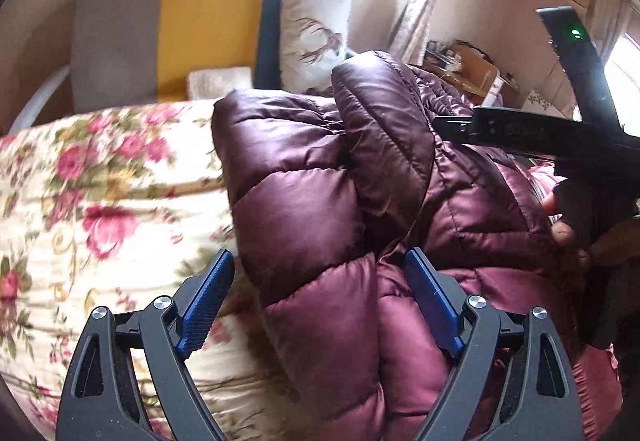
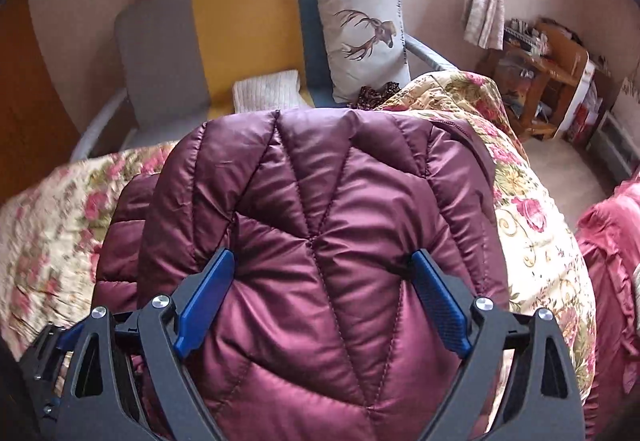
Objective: Fold large clothes
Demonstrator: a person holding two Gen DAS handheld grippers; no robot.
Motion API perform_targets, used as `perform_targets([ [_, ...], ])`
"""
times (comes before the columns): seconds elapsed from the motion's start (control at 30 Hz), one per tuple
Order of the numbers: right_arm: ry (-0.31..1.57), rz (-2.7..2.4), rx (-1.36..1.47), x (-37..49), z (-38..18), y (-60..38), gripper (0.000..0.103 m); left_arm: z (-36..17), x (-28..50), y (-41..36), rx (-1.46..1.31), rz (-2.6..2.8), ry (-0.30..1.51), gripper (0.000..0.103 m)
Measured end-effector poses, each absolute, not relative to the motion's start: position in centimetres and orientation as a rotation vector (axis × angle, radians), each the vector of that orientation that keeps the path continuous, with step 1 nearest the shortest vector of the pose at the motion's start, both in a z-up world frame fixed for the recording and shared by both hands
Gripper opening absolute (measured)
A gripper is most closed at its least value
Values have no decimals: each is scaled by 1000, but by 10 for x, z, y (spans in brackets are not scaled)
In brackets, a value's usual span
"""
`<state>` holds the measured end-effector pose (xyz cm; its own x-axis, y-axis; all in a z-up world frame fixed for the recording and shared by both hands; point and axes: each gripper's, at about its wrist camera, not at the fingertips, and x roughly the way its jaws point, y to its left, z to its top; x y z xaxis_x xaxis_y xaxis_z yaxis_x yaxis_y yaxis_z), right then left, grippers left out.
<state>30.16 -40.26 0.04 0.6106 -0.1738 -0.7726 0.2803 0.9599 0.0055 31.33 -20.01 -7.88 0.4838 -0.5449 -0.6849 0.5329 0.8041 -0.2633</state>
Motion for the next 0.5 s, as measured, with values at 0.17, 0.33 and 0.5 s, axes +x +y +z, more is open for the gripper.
perform_targets([
  [0.17, 918, -305, 55, 316, -22, -392, 93, -81, 317, -197, -56, -623, 876, 86],
  [0.33, 839, -292, 121, 289, 2, -408, 99, -58, 301, -202, -2, -613, 820, 92],
  [0.5, 771, -319, 199, 250, 27, -413, 101, -41, 292, -204, -1, -604, 773, 97],
])
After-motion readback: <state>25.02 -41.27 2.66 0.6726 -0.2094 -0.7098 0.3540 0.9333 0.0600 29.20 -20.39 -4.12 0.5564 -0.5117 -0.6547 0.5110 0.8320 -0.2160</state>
